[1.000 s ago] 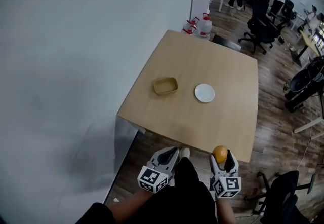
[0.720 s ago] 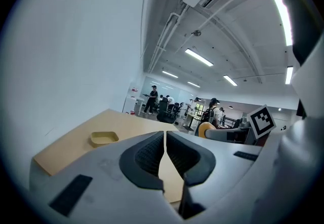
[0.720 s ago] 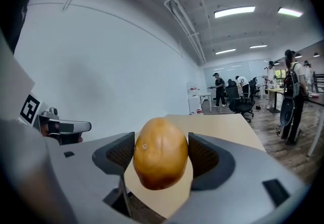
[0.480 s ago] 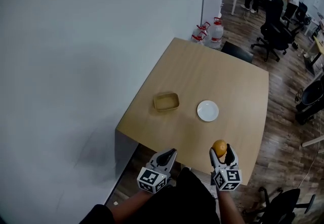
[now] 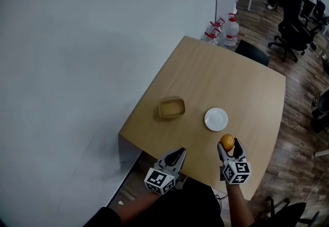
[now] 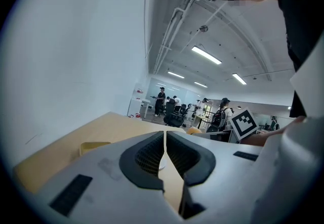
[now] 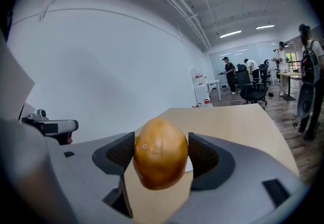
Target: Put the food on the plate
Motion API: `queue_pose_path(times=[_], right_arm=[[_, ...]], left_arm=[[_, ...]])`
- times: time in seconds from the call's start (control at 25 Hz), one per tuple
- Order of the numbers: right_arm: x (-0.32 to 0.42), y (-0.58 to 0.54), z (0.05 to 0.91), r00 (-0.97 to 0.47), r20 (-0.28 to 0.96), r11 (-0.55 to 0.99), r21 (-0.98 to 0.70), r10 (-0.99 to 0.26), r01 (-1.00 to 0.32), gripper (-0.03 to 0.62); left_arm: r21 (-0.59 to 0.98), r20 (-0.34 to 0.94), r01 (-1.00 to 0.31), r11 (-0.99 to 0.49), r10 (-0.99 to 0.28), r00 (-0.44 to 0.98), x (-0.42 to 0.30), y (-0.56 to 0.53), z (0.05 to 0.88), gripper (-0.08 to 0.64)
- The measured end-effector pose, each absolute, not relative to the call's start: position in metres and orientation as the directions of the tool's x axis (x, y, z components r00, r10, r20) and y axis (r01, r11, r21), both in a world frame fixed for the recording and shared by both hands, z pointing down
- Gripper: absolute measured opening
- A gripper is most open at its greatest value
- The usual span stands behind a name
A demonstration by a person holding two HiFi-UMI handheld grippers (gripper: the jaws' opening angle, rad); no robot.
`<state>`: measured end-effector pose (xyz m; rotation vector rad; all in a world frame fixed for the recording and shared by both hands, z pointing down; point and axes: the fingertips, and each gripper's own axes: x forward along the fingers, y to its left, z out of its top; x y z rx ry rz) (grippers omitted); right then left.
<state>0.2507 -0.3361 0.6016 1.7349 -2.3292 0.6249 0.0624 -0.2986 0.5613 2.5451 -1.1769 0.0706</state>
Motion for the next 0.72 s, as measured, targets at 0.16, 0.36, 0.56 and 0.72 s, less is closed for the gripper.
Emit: queue_pose_path(times=[0.16,0.36,0.56,0.72], right_arm=[[0.247,-0.368,0.621,-0.336,0.403,0.271,-0.210,-0.851,-0.939,0.376],[0.243,-0.404,0.673,-0.337,0.499,0.267,-0.209,-0.798,-0.941,0.376],[0.243,-0.427,0.717,-0.334,0.575,0.280,-0.184,-0.747,-0.942,0.376],[0.240,-0.447,0.743,-0.341,0.609,0.292,-0.183,-0.716,-0.939,0.376]], left_arm=[[0.273,0.190,-0.747,-0.606,-0.728,0.659,0.069,-0.304,0.560,0.015],[0.275,0.210,-0.758,-0.592,-0.732,0.648,0.060,-0.305,0.559,0.015],[0.282,0.220,-0.782,-0.556,-0.756,0.617,0.056,-0.313,0.563,0.015],[0.299,0.214,-0.800,-0.520,-0.780,0.588,0.053,-0.324,0.563,0.015]])
